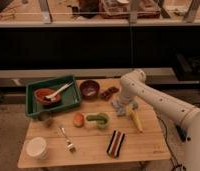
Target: Place towel in purple bowl
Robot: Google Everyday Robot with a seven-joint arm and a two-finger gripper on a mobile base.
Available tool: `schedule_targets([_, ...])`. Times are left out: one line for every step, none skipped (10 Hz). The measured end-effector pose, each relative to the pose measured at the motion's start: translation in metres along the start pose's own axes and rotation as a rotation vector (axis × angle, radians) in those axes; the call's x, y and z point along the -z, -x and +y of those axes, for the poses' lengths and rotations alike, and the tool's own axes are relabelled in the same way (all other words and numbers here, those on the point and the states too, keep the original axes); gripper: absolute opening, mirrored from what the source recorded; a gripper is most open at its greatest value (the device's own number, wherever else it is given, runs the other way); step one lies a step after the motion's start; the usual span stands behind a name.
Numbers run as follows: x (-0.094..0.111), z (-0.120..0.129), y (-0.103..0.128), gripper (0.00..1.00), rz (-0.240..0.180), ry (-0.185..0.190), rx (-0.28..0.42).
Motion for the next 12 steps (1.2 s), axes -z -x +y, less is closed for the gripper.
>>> schedule_targets([-0.006, 0.001, 0.001, 0.66, -0.009, 0.005, 0.012])
schedule_targets([-0.013, 0.001, 0.004, 0.56, -0.019, 0.008, 0.025])
schedule_targets([-0.016, 0.000, 0.007, 0.48, -0.027, 0.008, 0.033])
schedule_targets([-0.023, 0.001, 0.008, 0.37, -0.039, 0.012, 0.037])
schedule_targets([-0.028, 0.002, 0.007, 0.25, -0.049, 0.015, 0.038])
schedule_targets([-0.030, 0.003, 0.008, 0.16, -0.055, 0.017, 0.039])
schedule_targets([-0.030, 0.004, 0.008, 0.07, -0.059, 0.018, 0.041])
schedule_targets([-0.029, 0.003, 0.009, 0.01, -0.061, 0.008, 0.043])
schedule_targets([-0.024, 0.007, 0.008, 0.00, -0.057, 0.008, 0.045])
schedule_targets([-0.015, 0.008, 0.005, 0.00, -0.045, 0.000, 0.043])
schedule_targets([0.003, 0.004, 0.007, 0.00, -0.019, -0.005, 0.053])
schedule_targets([0.022, -0.002, 0.012, 0.00, -0.001, -0.014, 0.069])
